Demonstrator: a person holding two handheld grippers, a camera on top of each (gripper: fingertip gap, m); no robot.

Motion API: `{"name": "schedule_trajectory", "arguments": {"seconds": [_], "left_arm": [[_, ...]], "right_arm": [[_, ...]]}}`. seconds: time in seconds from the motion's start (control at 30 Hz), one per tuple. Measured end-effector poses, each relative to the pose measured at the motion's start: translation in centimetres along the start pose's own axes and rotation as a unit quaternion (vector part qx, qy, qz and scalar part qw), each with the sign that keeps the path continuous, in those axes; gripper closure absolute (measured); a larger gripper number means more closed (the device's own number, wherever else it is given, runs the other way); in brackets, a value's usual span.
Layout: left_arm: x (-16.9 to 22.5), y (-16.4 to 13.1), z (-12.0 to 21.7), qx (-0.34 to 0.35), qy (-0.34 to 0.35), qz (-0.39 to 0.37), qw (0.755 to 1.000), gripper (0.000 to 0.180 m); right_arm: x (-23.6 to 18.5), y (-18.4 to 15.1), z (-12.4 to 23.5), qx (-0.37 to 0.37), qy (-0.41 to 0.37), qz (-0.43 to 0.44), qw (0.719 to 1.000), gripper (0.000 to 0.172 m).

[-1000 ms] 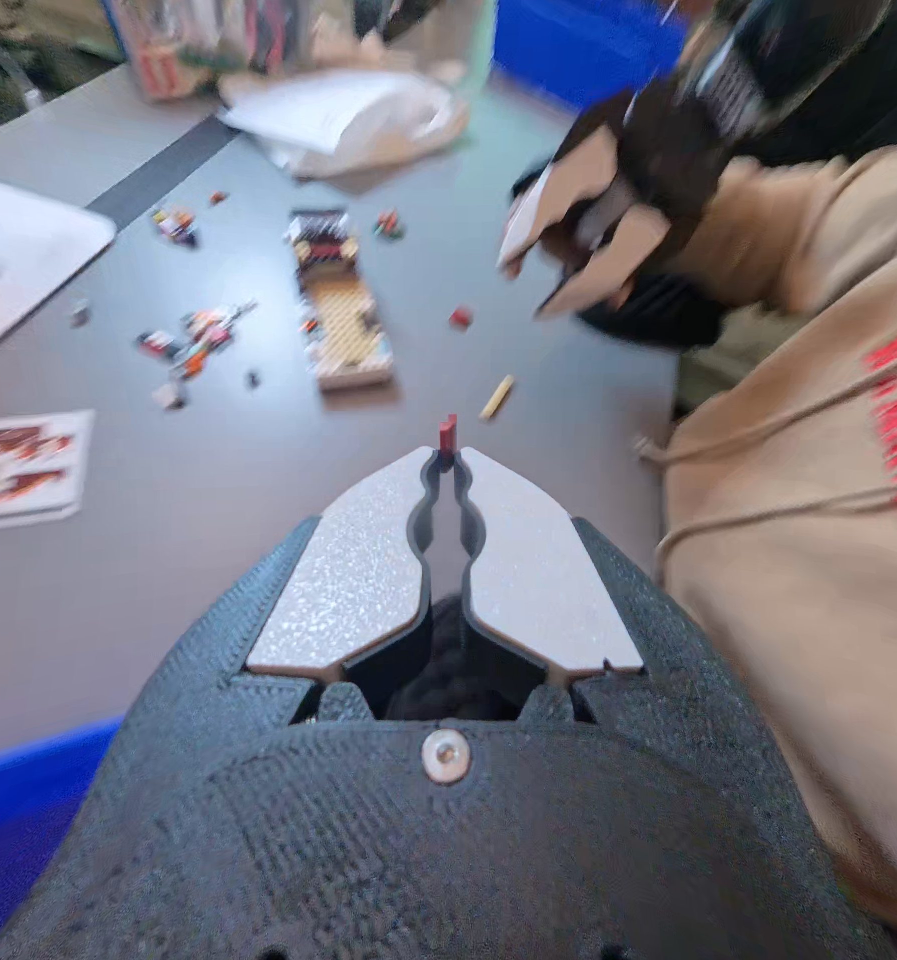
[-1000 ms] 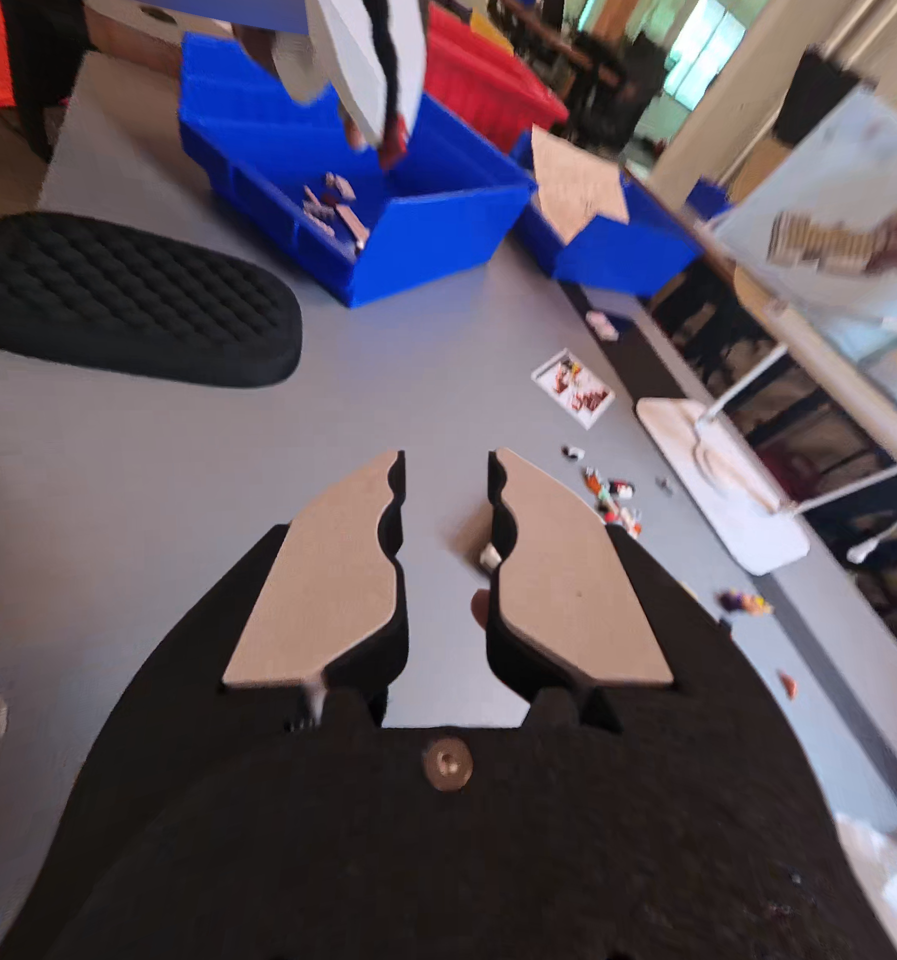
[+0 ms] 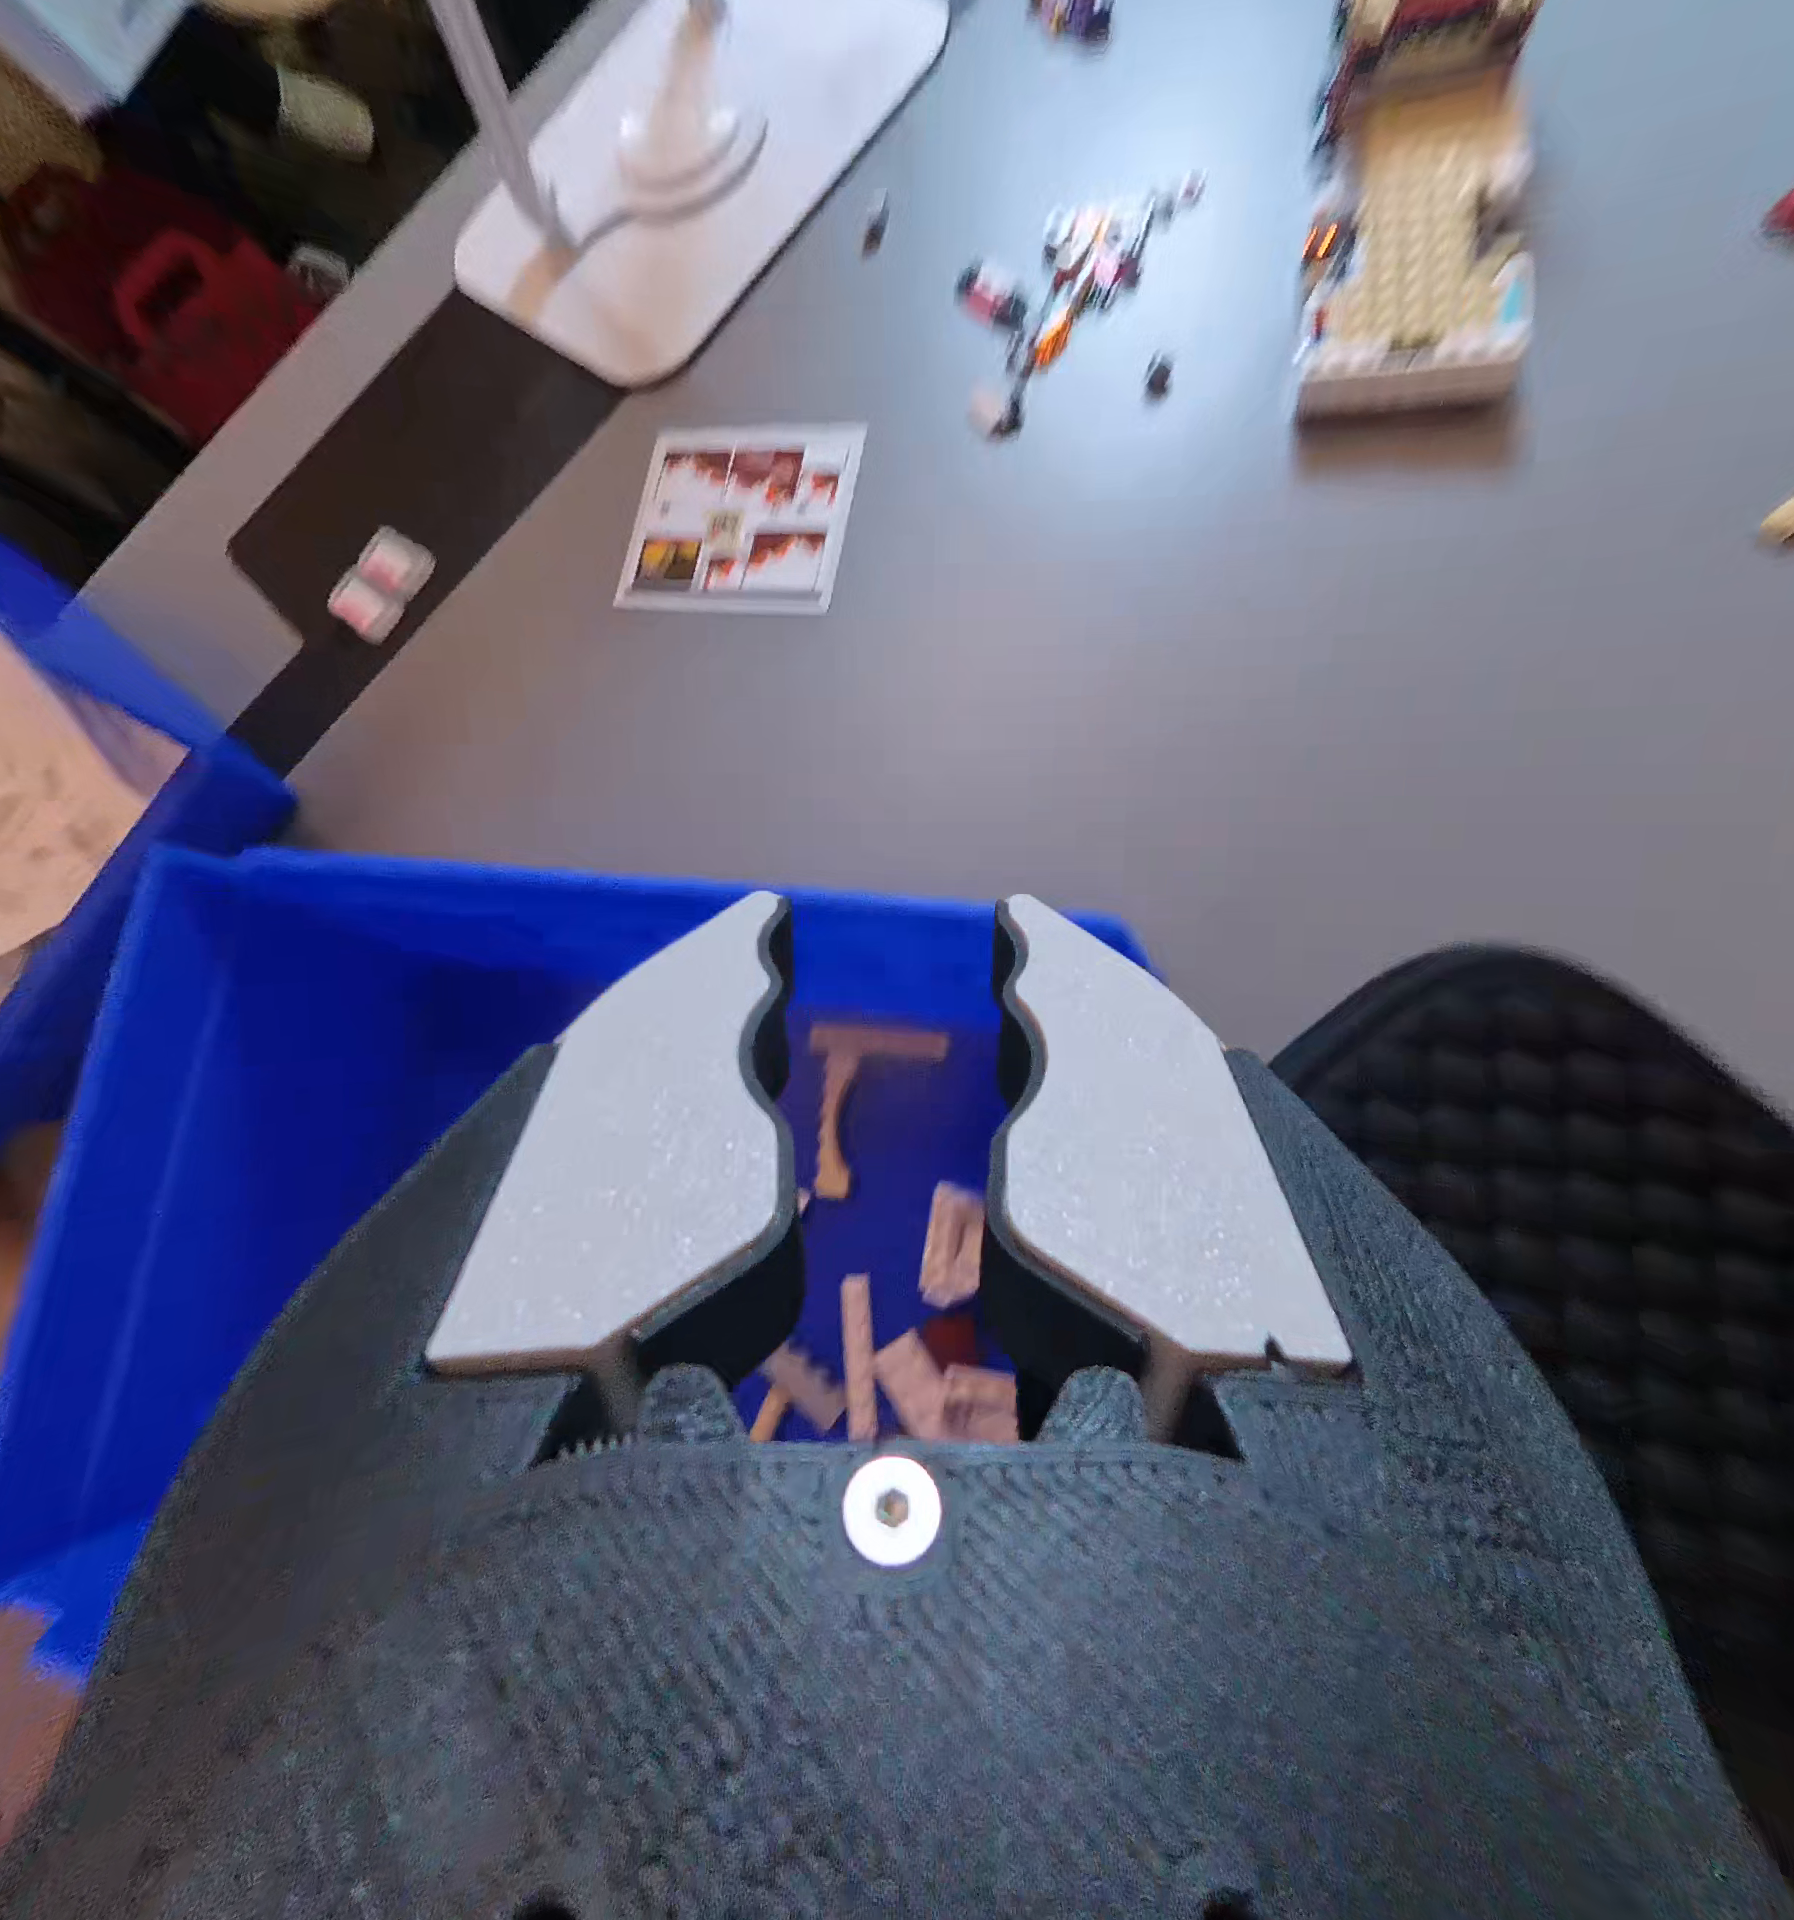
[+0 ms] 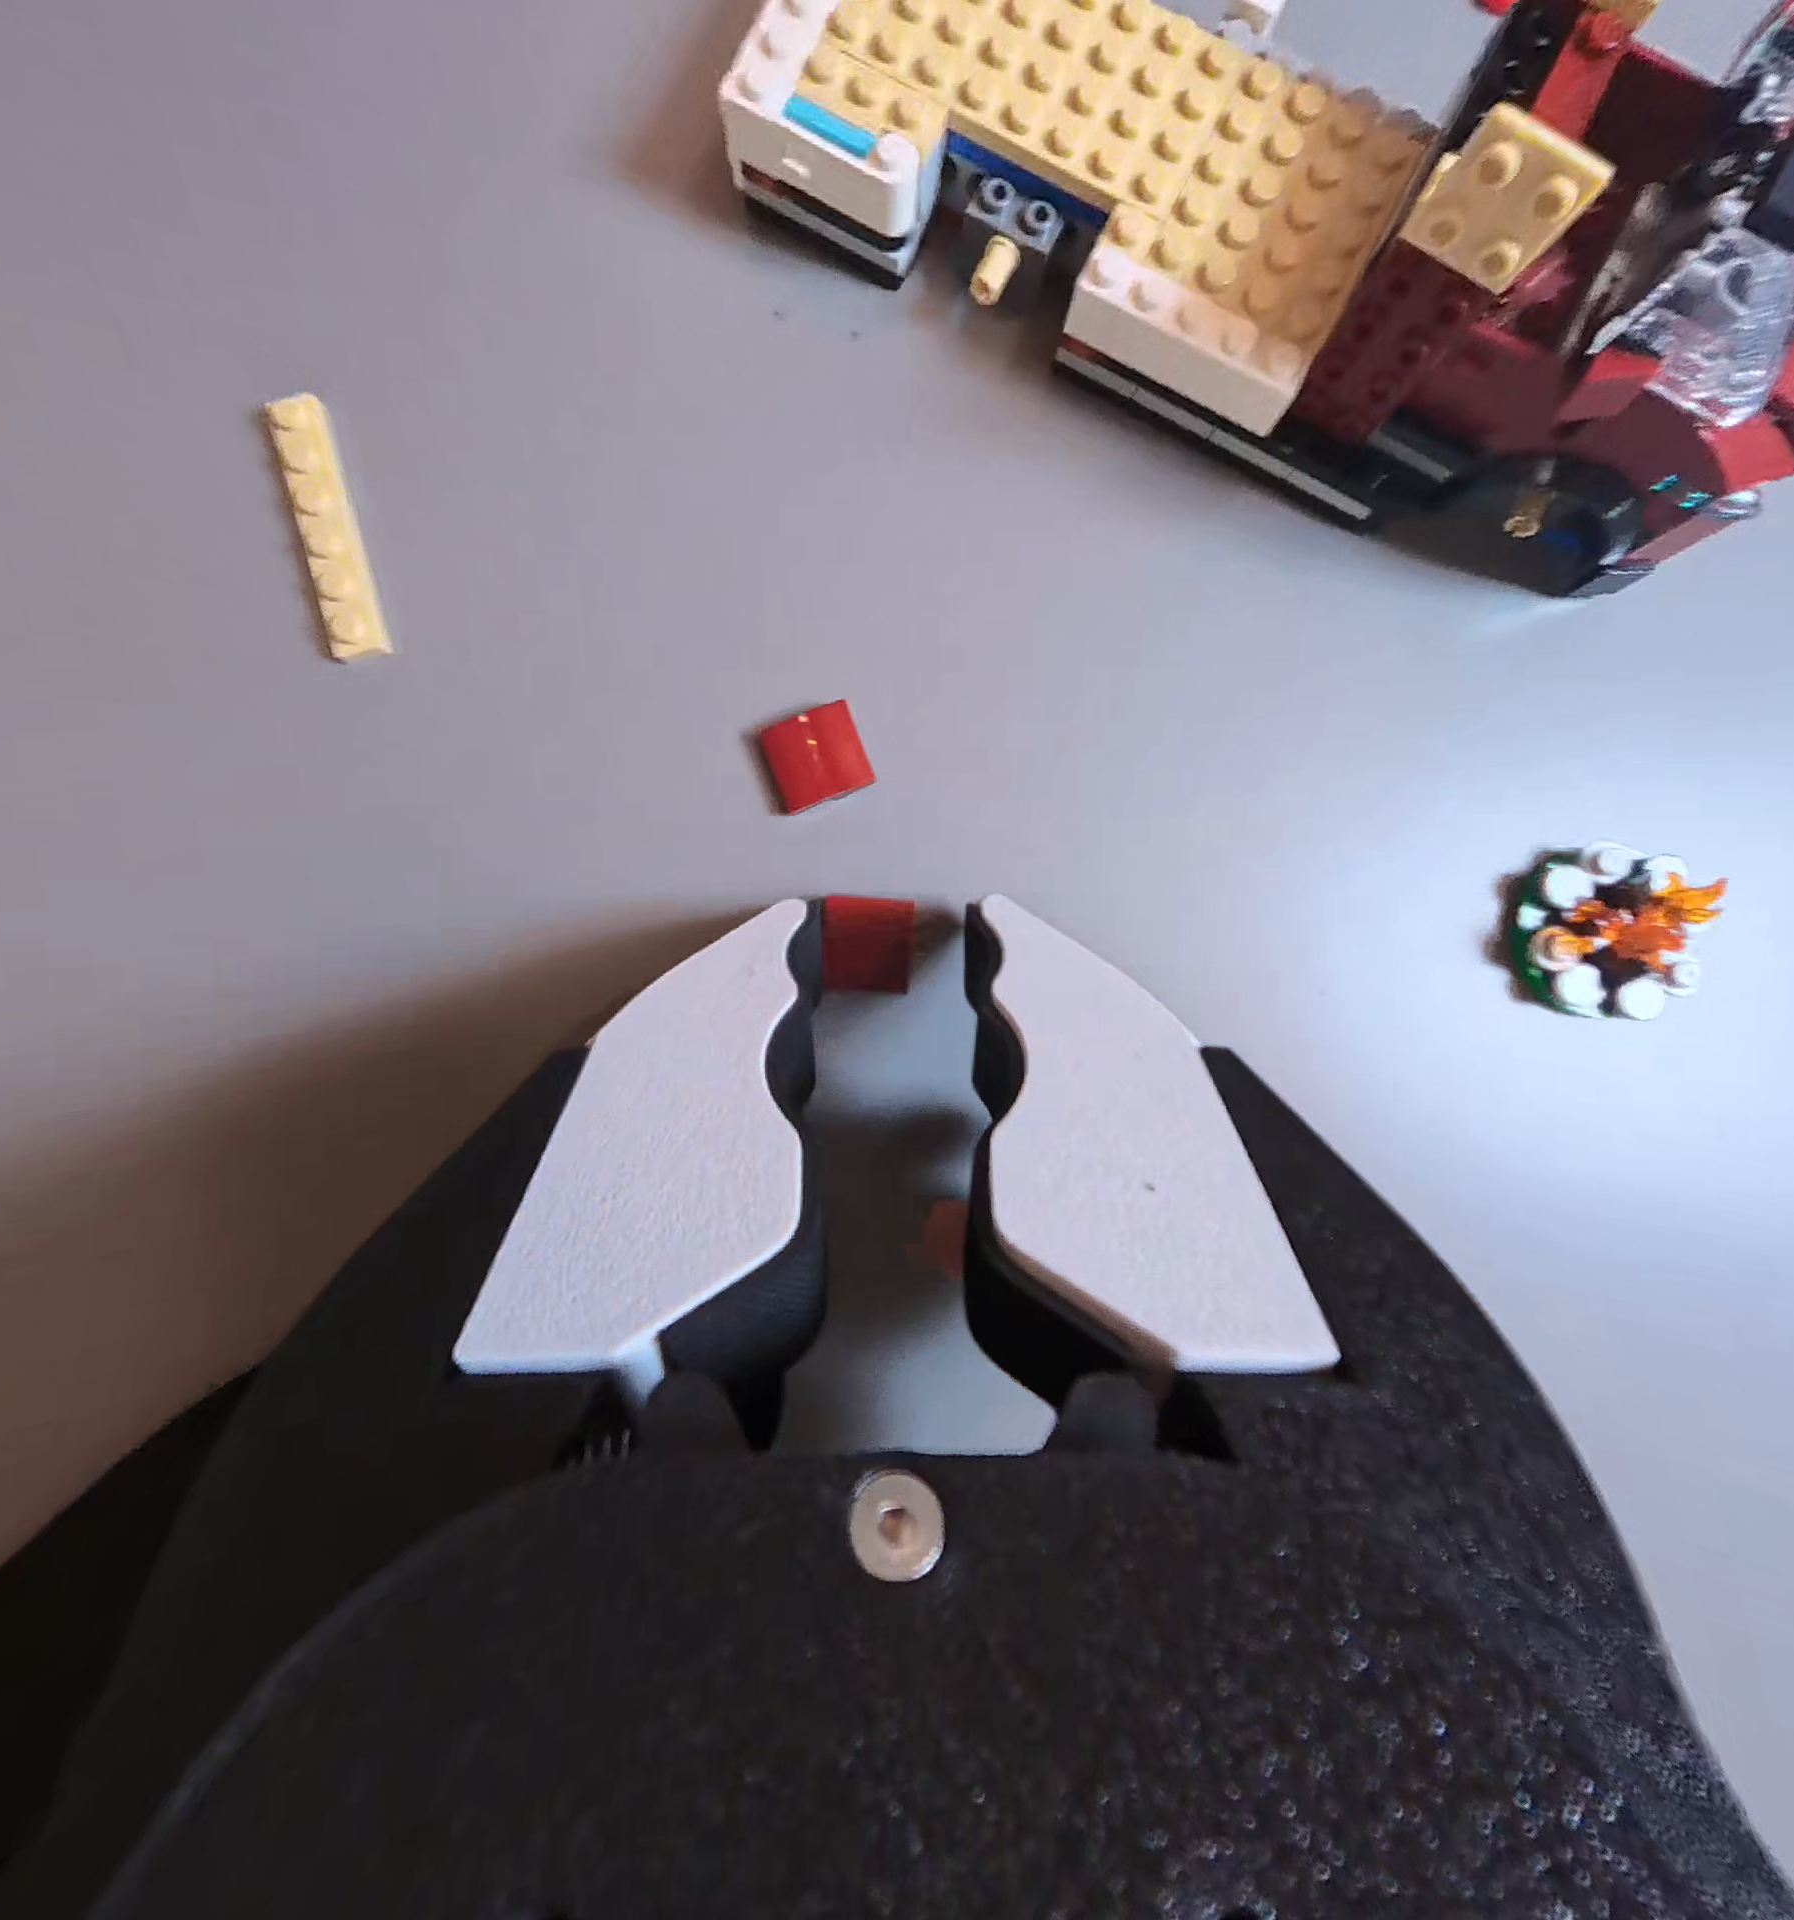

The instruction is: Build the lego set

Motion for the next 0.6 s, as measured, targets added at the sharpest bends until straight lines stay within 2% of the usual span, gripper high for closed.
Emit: {"name": "schedule_trajectory", "arguments": {"seconds": [0.07,0.17,0.37,0.5,0.6], "left_arm": [[-1.0,-2.3,-0.1,-0.067,0.000,-0.039,0.997,0.143],[-1.9,-5.3,-0.5,-0.149,-0.029,-0.076,0.985,0.143],[-3.0,-10.7,-1.2,-0.277,-0.104,-0.176,0.939,0.150],[-1.0,-12.8,-1.2,-0.299,-0.200,-0.205,0.910,0.152],[0.4,-13.1,-1.9,-0.291,-0.222,-0.200,0.909,0.151]], "right_arm": [[0.4,0.0,0.1,-0.007,-0.010,0.006,1.000,0.138],[0.2,0.7,0.9,0.020,-0.024,0.015,0.999,0.135],[-0.9,2.1,3.3,0.112,-0.058,0.025,0.992,0.136],[-1.6,1.8,4.0,0.129,-0.076,0.020,0.989,0.137],[-1.8,1.4,4.2,0.140,-0.079,0.009,0.987,0.138]]}}
Point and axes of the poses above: each gripper's, where its closed fingertips meet, z back along the fingers, y out of its top, x = y × z across the jaws, the point moved 5 cm from there along z, back along the fingers, and after that the axes turned 13 degrees about y, right-handed, at the moved point
